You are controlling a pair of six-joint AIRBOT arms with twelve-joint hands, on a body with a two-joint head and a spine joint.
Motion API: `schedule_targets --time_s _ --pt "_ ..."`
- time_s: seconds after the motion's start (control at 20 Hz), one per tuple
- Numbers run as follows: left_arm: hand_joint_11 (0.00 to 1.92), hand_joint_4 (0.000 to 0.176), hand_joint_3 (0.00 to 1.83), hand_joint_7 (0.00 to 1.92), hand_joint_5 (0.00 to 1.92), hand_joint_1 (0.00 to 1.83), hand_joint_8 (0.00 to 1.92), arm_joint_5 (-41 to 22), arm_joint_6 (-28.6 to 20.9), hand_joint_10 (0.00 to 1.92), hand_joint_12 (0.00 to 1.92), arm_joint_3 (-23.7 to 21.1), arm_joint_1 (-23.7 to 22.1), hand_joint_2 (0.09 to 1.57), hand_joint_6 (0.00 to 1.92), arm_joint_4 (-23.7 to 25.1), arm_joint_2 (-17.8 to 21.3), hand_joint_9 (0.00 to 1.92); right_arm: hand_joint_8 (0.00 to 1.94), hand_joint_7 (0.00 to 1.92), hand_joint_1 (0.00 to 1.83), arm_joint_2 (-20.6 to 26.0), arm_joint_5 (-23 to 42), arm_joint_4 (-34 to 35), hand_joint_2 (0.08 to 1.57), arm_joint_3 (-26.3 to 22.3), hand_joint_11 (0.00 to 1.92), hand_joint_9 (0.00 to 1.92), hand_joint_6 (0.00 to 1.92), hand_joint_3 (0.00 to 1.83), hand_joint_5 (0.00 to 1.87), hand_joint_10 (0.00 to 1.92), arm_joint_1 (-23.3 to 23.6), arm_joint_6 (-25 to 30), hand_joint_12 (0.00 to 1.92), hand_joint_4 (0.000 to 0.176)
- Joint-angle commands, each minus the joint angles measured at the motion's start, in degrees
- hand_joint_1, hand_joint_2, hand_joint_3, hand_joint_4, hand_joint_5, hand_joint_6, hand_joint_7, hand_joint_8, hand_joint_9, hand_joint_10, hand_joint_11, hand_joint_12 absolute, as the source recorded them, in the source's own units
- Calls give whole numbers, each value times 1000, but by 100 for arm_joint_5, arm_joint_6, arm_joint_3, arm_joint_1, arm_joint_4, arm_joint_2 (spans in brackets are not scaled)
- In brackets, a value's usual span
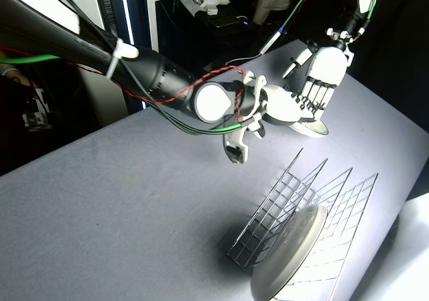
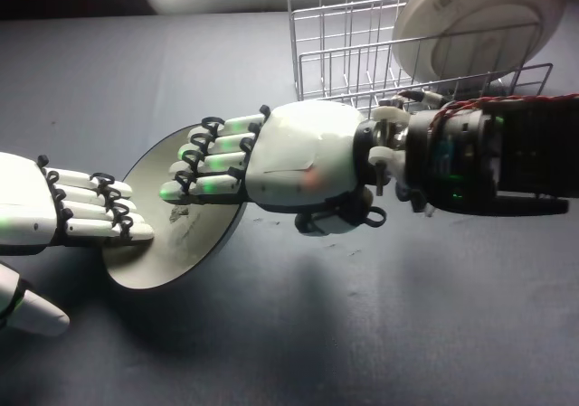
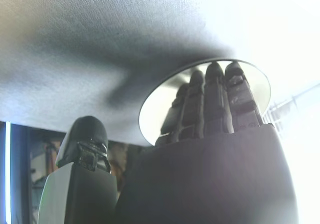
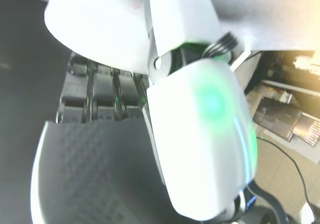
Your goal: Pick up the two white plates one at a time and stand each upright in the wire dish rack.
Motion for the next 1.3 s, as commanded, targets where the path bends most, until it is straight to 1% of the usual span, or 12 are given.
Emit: schedule_targets --time_s 0.0,0.05,0.3,0.65,0.75,0.85,0.9,0.95,1.0,1.1,1.15,1.25 --pt "0 0 0 99 104 0 1 -44 -46 3 178 -56 97 1241 3 683 -186 76 0 0 1520 -37 536 153 1002 52 0 0 0 6 0 0 28 -48 0 0" --pt "0 0 1 68 80 0 3 -44 -46 4 91 -56 97 1246 4 683 -188 45 0 0 1517 -123 543 153 1001 146 0 0 0 5 0 0 21 -49 0 0" --pt "0 0 2 88 90 0 1 -44 -46 1 158 -32 96 1256 0 683 -223 67 0 0 1515 -569 595 184 1018 593 9 0 0 10 0 0 85 -58 5 0" --pt "0 0 0 94 88 0 3 -45 -47 4 132 -15 72 1258 1 684 -259 66 0 0 1522 -772 579 385 1076 759 44 0 9 24 23 0 70 -115 32 0" --pt "0 0 0 101 95 0 1 -45 -52 2 161 -10 72 1251 1 684 -256 75 4 97 1535 -777 575 385 1029 759 1 81 10 0 167 14 -4 -115 595 0" --pt "0 0 0 101 95 0 1 -45 -58 2 161 -10 72 1251 1 684 -253 75 4 97 1535 -780 563 385 1029 760 1 81 10 0 167 14 -36 -115 595 0" --pt "0 0 1 103 98 0 1 -45 -59 2 160 -10 72 1254 1 684 -252 77 6 150 1477 -787 556 385 1055 761 0 201 9 1 206 32 -50 -115 878 0" --pt "0 0 0 89 79 0 0 -45 -61 0 149 -11 72 1254 0 684 -252 71 26 318 1394 -797 548 385 1021 761 0 349 27 0 326 61 -54 -116 1132 0" --pt "0 0 0 71 66 0 0 -45 -62 0 111 -10 73 1253 0 684 -252 54 13 460 1359 -809 541 385 1013 763 49 479 24 0 461 54 -57 -117 1249 0" --pt "0 0 2 59 64 0 3 -45 -65 4 57 -11 73 1258 2 684 -247 36 5 595 1378 -841 540 393 1065 764 209 624 17 5 617 39 -57 -122 1205 0" --pt "0 0 0 84 77 0 0 -44 -65 1 137 -9 73 1257 1 684 -247 61 21 815 1382 -848 540 393 1104 765 459 830 32 5 821 51 -54 -127 1095 0" --pt "0 0 1 88 86 0 2 -44 -68 2 142 -10 73 1264 5 684 -244 65 20 891 1384 -852 540 393 1096 765 551 896 30 0 886 47 -54 -131 1035 0"
